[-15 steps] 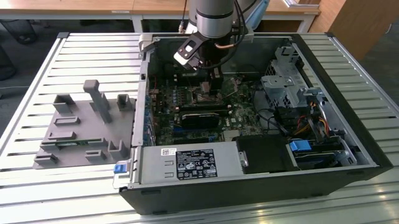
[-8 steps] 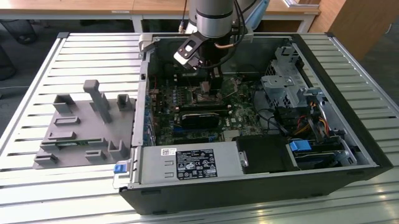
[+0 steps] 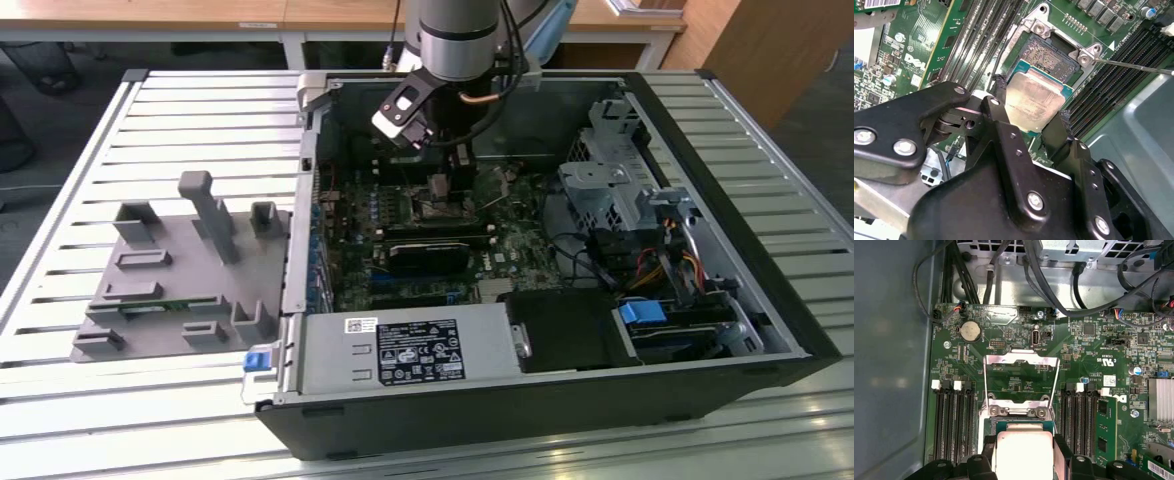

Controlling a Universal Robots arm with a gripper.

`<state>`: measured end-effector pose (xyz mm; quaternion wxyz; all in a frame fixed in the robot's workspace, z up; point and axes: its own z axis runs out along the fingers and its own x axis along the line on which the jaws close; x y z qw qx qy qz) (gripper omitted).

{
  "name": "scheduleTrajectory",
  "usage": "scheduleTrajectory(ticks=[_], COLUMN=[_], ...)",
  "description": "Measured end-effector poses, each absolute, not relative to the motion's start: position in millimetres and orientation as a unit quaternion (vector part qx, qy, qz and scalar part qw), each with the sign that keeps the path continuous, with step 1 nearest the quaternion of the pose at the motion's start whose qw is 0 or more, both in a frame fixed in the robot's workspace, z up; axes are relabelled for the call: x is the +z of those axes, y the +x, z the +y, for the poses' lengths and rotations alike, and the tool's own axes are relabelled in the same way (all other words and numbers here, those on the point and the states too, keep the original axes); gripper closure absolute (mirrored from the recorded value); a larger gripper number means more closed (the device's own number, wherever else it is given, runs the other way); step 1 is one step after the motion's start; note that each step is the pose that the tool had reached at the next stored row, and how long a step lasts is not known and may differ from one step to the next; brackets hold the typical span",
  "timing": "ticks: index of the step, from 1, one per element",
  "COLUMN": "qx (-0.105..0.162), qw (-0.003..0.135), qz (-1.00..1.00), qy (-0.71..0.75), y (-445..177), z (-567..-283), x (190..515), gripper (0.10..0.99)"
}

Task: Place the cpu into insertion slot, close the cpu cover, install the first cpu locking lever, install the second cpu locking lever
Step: 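Place the cpu into insertion slot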

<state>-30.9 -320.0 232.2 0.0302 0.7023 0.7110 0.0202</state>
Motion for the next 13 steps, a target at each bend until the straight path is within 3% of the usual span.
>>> scheduleTrajectory(ticks=[13], qx=[0.020], qw=[0.030], qz=[0.711], qy=[0.702], y=[-30.9], z=[-311.8], x=[226.7], gripper=[0.549])
